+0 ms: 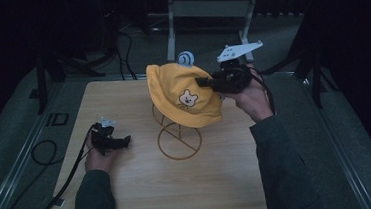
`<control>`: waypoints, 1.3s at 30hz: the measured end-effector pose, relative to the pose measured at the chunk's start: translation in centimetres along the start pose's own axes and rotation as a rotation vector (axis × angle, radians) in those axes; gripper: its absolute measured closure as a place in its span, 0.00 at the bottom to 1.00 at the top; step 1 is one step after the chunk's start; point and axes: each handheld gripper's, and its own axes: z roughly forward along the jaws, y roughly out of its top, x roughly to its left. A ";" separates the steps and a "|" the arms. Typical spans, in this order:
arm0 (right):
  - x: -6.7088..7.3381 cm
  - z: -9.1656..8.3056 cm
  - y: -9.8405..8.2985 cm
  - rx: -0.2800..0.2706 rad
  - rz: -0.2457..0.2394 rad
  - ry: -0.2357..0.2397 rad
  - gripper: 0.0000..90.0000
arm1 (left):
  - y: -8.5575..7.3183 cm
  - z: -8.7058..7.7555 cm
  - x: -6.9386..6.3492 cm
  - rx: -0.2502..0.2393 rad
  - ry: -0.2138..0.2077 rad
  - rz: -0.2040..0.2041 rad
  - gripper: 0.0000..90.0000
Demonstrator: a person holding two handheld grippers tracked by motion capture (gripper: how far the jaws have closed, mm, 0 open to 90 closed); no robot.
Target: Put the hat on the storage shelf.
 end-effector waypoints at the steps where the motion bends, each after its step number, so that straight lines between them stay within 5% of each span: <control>1: 0.0 0.2 0.2 0.010 -0.003 0.001 0.90 | 0.0 0.0 0.0 0.000 0.000 0.000 0.05; 26: 1.8 4.4 3.7 0.108 -0.064 0.026 0.86 | 0.0 0.0 0.0 0.003 -0.002 0.006 0.05; 39: 2.5 6.9 3.7 0.281 -0.086 -0.023 0.85 | 0.0 0.0 0.0 0.004 -0.002 0.006 0.05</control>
